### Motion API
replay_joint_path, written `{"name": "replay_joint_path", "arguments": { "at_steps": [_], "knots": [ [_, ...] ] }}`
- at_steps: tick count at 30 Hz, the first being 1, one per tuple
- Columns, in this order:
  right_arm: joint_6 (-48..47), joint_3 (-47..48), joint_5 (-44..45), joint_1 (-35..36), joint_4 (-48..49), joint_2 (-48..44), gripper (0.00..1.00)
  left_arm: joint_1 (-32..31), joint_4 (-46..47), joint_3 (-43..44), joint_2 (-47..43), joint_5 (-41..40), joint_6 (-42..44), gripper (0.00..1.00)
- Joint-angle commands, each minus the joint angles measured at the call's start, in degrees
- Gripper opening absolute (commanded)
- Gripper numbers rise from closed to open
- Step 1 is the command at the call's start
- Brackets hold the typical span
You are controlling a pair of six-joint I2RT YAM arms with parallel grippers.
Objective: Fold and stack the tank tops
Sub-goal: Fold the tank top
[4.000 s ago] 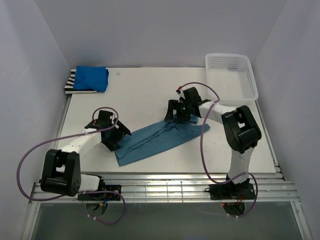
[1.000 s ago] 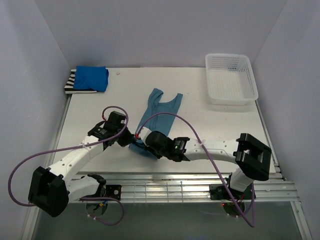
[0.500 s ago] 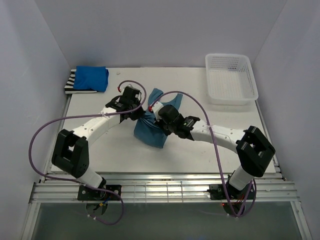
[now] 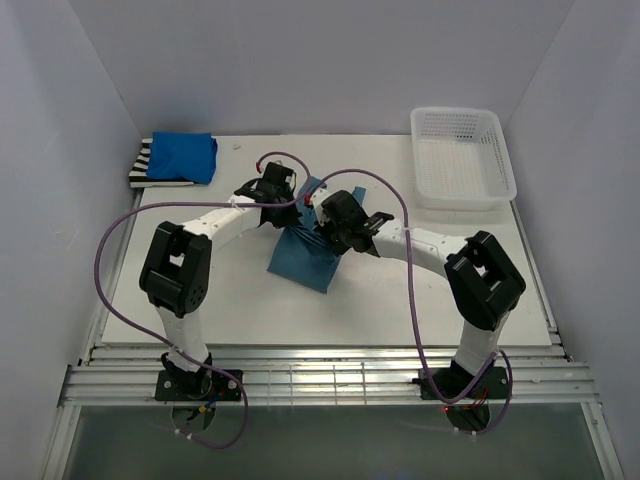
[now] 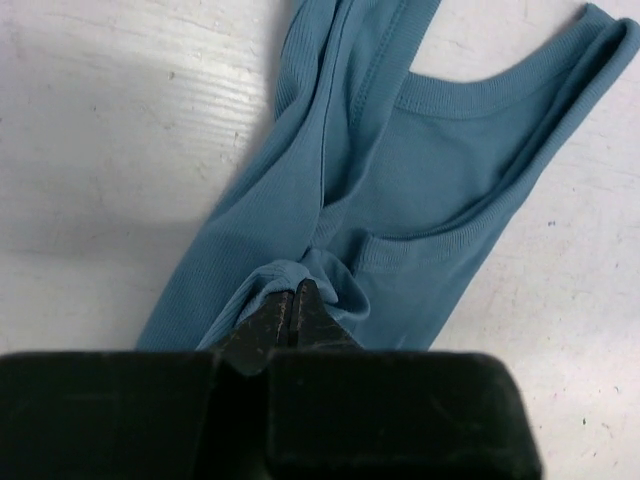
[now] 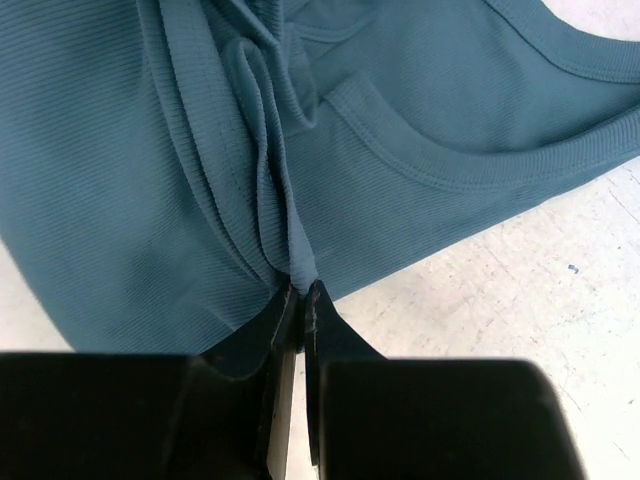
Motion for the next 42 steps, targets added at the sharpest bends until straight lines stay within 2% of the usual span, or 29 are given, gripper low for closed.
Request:
{"name": "replay_joint_path", "arguments": {
  "at_steps": [1,6,7,8,9,11,12,13,14,15,18,19,20,21,22,25,32,36,37,42],
  "knots": [
    [1.64,3.83,-1.71,-2.35,-1.37,2.45,0.08,1.45,0.88,4.47,3.22,2.51,1.25,0.00],
    [2.69,5.84,-1.62,-4.81,-2.25,5.88,0.10,1.89,-2.55,9.30,9.11,2.33,0.90,0.00],
    [2.78,6.37,-1.62,-4.99,-2.69,6.67,0.13,1.98,-2.90,10.70,10.42,2.77,0.98,0.04],
    [2.78,6.90,-1.18,-5.17,-3.13,7.03,0.24,2.07,-3.34,11.32,10.87,3.04,0.90,0.18],
    [2.78,7.51,-0.92,-5.52,-3.48,7.29,0.34,2.07,-4.13,12.11,11.31,3.30,0.81,0.27],
    [2.78,9.18,-0.31,-5.79,-4.88,7.30,0.50,2.07,-4.48,13.52,11.40,3.74,0.55,0.31],
    [2.78,10.06,0.31,-5.70,-5.76,6.69,0.59,2.07,-4.49,14.49,10.97,3.48,0.54,0.43],
    [2.78,10.50,0.32,-5.70,-6.12,6.07,0.59,2.07,-4.49,14.93,10.96,3.48,0.54,0.52],
    [2.78,10.51,0.49,-5.70,-6.38,5.37,0.61,2.07,-4.57,15.37,10.18,3.39,0.81,0.65],
    [4.00,10.51,0.75,-5.79,-6.47,4.49,0.64,2.07,-4.57,15.81,9.74,3.39,0.90,0.95],
    [4.63,8.58,-1.17,-5.70,-6.73,0.28,0.68,2.07,-5.71,16.34,7.02,1.99,0.90,0.98],
    [4.63,7.71,-2.74,-5.70,-6.39,-2.09,0.75,2.07,-6.24,16.25,6.05,1.29,0.63,0.98],
    [4.11,5.35,-9.37,-5.61,-5.43,-3.33,0.85,2.07,-7.11,15.38,5.00,-0.28,0.63,0.98],
    [3.49,3.67,-12.92,-5.52,-4.02,-4.64,0.99,2.07,-7.47,14.68,2.46,-1.17,0.46,0.98],
    [3.75,2.09,-19.66,-5.52,-2.36,-6.66,0.90,2.15,-7.74,13.71,0.96,-2.31,0.28,0.98],
    [4.71,-1.44,-28.49,-5.17,2.31,-7.65,0.90,3.56,-9.40,8.27,-5.72,-6.36,-1.30,0.98],
    [4.29,0.05,-28.17,-2.55,1.61,-3.96,0.90,9.45,-12.40,-7.55,-21.54,-7.07,-3.50,0.98],
    [-0.55,-1.35,-19.21,1.94,-0.49,-4.13,0.90,9.71,-8.01,-17.74,-26.82,3.36,-3.59,0.98],
    [-1.08,-2.84,-18.15,2.73,-0.32,-4.39,0.90,9.63,-6.96,-19.41,-27.18,8.87,-3.50,0.98],
    [-2.58,-5.13,-15.43,5.90,-0.58,-3.78,0.91,9.63,0.86,-26.98,-25.61,17.71,-4.64,0.98]
  ]
}}
